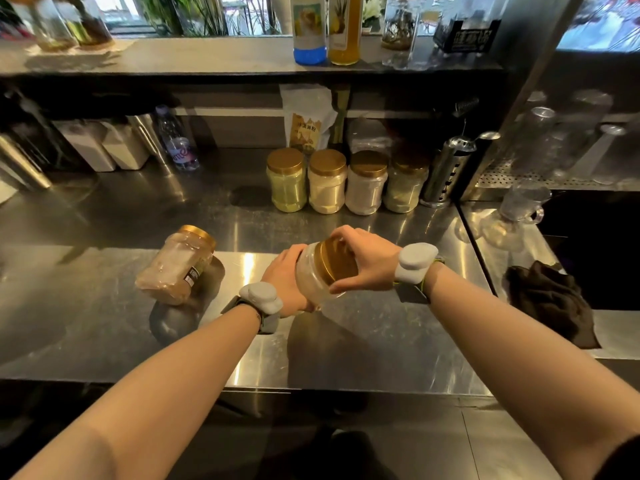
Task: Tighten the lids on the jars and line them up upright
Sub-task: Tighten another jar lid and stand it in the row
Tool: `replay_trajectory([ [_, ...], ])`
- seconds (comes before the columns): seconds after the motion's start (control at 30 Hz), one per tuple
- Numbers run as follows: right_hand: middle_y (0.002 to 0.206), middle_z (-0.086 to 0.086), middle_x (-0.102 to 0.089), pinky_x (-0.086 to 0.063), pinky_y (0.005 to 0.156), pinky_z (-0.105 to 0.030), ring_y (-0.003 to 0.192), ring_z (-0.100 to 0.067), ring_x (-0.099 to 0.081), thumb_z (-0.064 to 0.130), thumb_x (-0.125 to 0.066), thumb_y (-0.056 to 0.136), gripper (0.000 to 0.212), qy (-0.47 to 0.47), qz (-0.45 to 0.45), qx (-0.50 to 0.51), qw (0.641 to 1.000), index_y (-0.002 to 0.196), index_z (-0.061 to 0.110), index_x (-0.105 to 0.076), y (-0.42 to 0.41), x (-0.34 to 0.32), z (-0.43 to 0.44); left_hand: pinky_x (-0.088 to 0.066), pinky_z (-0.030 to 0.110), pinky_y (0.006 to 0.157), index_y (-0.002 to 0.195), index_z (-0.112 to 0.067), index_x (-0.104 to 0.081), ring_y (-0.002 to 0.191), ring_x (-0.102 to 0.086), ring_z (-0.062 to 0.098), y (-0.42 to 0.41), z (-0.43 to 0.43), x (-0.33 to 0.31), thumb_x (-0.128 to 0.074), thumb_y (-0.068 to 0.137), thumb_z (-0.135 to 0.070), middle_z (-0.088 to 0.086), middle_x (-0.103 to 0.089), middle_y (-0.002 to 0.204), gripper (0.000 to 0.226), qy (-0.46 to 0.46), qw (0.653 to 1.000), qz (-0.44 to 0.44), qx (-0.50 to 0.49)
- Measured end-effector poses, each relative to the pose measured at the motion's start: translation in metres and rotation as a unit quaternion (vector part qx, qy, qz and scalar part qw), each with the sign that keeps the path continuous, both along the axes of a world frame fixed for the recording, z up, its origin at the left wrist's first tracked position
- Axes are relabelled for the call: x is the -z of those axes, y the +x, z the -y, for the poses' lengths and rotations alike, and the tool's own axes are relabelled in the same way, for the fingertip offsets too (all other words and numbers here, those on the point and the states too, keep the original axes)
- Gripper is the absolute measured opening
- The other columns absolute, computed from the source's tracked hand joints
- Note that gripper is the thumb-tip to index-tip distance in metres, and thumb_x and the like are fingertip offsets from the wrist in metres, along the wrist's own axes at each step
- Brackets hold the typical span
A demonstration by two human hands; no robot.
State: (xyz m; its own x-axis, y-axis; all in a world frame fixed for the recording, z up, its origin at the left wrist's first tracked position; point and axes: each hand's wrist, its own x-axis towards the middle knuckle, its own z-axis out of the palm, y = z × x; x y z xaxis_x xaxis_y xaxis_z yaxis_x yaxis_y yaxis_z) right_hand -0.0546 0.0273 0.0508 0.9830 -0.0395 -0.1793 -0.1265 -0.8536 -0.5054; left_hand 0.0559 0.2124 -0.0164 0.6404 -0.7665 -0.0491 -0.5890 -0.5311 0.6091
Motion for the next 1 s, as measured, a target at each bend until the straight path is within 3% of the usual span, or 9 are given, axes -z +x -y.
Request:
replay_trajectory([
  [0.13, 0.139, -0.004, -0.047, -0.048, 0.092, -0.032, 0.122, -0.025, -0.050, 0.071, -0.073, 0.061, 0.105, -0.014, -0.021, 0.031, 0.999, 0.142, 0.026, -0.024, -0.003, -0.010, -0.008, -0.058, 0.030, 0.069, 0.117, -0.044, -0.039, 0.085, -0.061, 0.009, -0.004, -0.003, -0.007, -0.083, 0.033, -0.050, -0.018, -0.056, 0.103, 0.095, 0.003, 1.000, 0.009, -0.005],
  [0.23, 0.152, 0.000, -0.029, -0.038, 0.105, -0.035, 0.138, -0.023, -0.032, 0.049, -0.087, 0.059, 0.118, 0.010, 0.000, -0.021, 1.000, 0.149, 0.032, -0.012, -0.007, -0.019, -0.011, -0.054, 0.026, 0.070, 0.120, -0.042, -0.038, 0.089, -0.060, 0.009, -0.003, -0.008, -0.012, -0.082, 0.030, -0.055, -0.016, -0.055, 0.107, 0.101, -0.005, 1.000, -0.002, -0.019],
  [0.3, 0.152, 0.002, -0.028, -0.036, 0.109, -0.038, 0.140, -0.022, -0.029, 0.034, -0.090, 0.061, 0.114, 0.020, 0.021, -0.050, 0.998, 0.148, 0.034, -0.016, -0.007, -0.021, -0.013, -0.051, 0.028, 0.074, 0.120, -0.044, -0.033, 0.094, -0.057, 0.011, -0.002, -0.012, -0.013, -0.084, 0.030, -0.054, -0.013, -0.052, 0.112, 0.105, -0.016, 0.999, -0.020, -0.021],
  [0.5, 0.144, 0.003, -0.038, -0.041, 0.103, -0.032, 0.134, -0.020, -0.037, 0.032, -0.086, 0.068, 0.093, 0.030, 0.039, -0.062, 0.997, 0.143, 0.031, -0.030, 0.003, -0.027, -0.018, -0.051, 0.029, 0.079, 0.120, -0.043, -0.033, 0.097, -0.056, 0.013, 0.002, -0.016, -0.020, -0.088, 0.037, -0.046, -0.012, -0.051, 0.112, 0.100, -0.026, 0.999, -0.022, -0.010],
  [0.77, 0.141, 0.004, -0.036, -0.043, 0.094, -0.030, 0.129, -0.022, -0.038, 0.039, -0.082, 0.071, 0.088, 0.022, 0.021, -0.041, 0.999, 0.140, 0.038, -0.028, 0.015, -0.031, -0.017, -0.047, 0.024, 0.073, 0.121, -0.043, -0.031, 0.092, -0.058, 0.013, 0.011, -0.014, -0.024, -0.086, 0.041, -0.048, -0.011, -0.051, 0.108, 0.097, -0.009, 1.000, -0.015, -0.002],
  [1.0, 0.138, 0.005, -0.038, -0.046, 0.093, -0.032, 0.124, -0.021, -0.041, 0.049, -0.081, 0.069, 0.085, 0.013, 0.009, -0.027, 1.000, 0.136, 0.043, -0.030, 0.036, -0.042, -0.014, -0.046, 0.023, 0.078, 0.128, -0.036, -0.029, 0.094, -0.057, 0.011, 0.026, -0.006, -0.026, -0.085, 0.050, -0.049, -0.009, -0.052, 0.113, 0.096, 0.002, 1.000, -0.014, 0.014],
])
